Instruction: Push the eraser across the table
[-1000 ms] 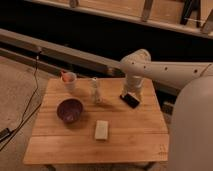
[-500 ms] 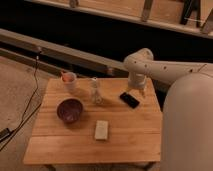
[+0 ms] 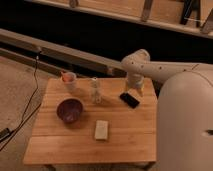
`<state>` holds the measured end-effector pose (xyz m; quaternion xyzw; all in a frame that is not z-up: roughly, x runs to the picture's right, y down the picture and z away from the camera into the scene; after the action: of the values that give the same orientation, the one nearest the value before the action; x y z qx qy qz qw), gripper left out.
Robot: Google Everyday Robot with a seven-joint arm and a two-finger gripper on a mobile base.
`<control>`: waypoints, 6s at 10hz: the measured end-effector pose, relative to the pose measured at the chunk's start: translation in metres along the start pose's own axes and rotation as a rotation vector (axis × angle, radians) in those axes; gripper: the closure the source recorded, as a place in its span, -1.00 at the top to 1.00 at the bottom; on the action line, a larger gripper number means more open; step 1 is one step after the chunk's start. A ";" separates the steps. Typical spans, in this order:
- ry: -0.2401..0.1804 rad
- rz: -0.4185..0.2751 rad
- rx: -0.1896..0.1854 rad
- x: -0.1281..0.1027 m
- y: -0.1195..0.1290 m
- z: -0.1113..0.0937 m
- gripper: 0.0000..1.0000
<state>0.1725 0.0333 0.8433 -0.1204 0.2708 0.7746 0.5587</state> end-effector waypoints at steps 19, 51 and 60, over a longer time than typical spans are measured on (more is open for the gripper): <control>0.011 -0.010 -0.043 -0.071 0.009 0.083 0.30; 0.163 -0.141 -0.013 -0.015 0.005 0.095 0.30; 0.112 -0.098 -0.033 -0.049 -0.003 0.102 0.30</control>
<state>0.2042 0.0511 0.9500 -0.1858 0.2828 0.7427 0.5778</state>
